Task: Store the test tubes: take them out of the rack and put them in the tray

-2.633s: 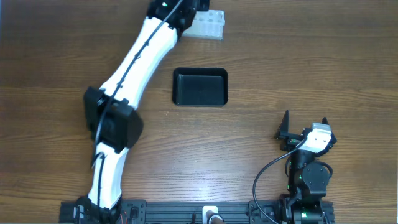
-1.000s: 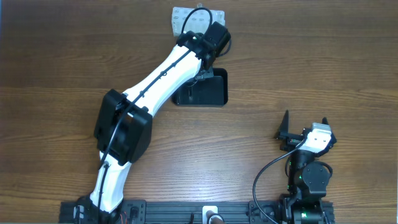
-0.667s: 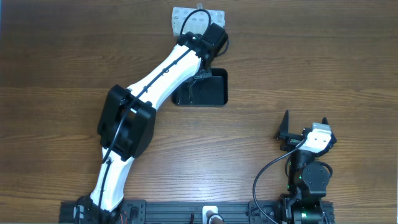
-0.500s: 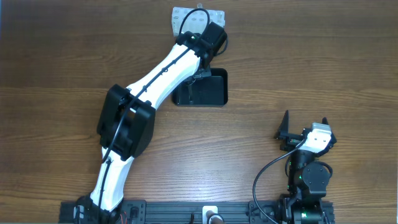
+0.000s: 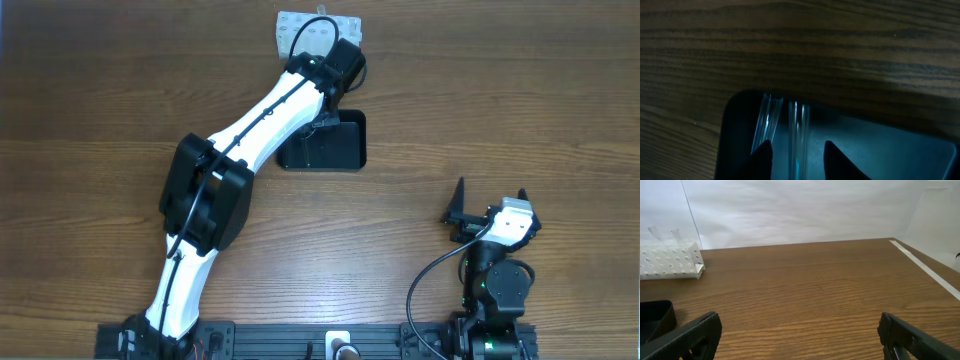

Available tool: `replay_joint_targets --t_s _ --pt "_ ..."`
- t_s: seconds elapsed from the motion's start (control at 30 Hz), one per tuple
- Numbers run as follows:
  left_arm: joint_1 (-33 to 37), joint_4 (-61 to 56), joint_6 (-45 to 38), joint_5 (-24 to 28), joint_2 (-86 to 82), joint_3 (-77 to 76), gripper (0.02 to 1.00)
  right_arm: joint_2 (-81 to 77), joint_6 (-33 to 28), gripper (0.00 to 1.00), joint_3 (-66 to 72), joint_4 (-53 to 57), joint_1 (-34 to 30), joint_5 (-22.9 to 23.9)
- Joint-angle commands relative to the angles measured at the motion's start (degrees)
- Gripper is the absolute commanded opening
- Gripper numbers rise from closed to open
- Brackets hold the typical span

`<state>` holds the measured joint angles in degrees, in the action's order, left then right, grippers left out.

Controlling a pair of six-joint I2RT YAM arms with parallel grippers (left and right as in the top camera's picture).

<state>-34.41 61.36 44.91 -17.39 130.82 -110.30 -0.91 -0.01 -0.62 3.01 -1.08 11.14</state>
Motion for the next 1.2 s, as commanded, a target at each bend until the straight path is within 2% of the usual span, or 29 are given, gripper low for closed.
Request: replay_joint_targets --t_s 0.03,0.17,0.2,0.27,0.3,0.4,0.47,0.53,0.63,0.7,0.83,1.1,1.2 --pt "0.3 -0.2 0.3 -2.2 -3.0 0.3 0.45 0.6 0.2 0.993 0.3 0.0 0.0 0.5" --pt "-0.4 -1.7 -0.9 -9.1 -10.8 0.3 0.467 0.6 0.2 0.993 0.3 0.0 0.0 0.5" --pt "-0.6 -5.1 -6.3 -10.8 -14.5 0.3 0.5 0.6 0.2 0.991 0.3 0.0 0.0 0.5" --pt "-0.6 -11.2 -15.5 -11.9 -18.8 0.3 0.654 0.6 0.2 0.993 0.3 0.0 0.0 0.5" --pt "-0.3 -15.2 -21.6 -11.9 -21.1 0.3 0.698 0.6 0.2 0.993 0.3 0.1 0.0 0.5" --pt "1.2 -22.5 -31.9 -11.8 -24.9 0.4 0.812 0.6 0.2 0.991 0.3 0.0 0.0 0.5" --pt "2.7 -25.9 -35.2 -11.6 -26.4 0.4 0.851 0.6 0.2 0.993 0.3 0.0 0.0 0.5" --pt "4.8 -29.0 -38.2 -9.7 -27.8 0.4 0.871 0.6 0.2 0.991 0.3 0.1 0.0 0.5" --pt "8.4 -32.2 -41.3 -4.1 -29.2 0.4 0.884 0.6 0.2 0.993 0.3 0.0 0.0 0.5" --pt "11.7 -34.0 -42.0 0.2 -30.3 0.4 0.886 0.6 0.2 0.993 0.3 0.0 0.0 0.5" --pt "16.0 -35.2 -43.5 5.6 -31.9 0.5 0.882 0.6 0.2 0.993 0.3 0.0 0.0 0.5" --pt "21.9 -38.7 -46.2 8.3 -38.0 6.1 0.965 0.6 0.2 0.991 0.3 0.0 0.0 0.5" --pt "25.3 -45.1 -46.2 12.6 -45.1 16.2 0.98 0.6 0.2 0.993 0.3 0.0 0.0 0.5"
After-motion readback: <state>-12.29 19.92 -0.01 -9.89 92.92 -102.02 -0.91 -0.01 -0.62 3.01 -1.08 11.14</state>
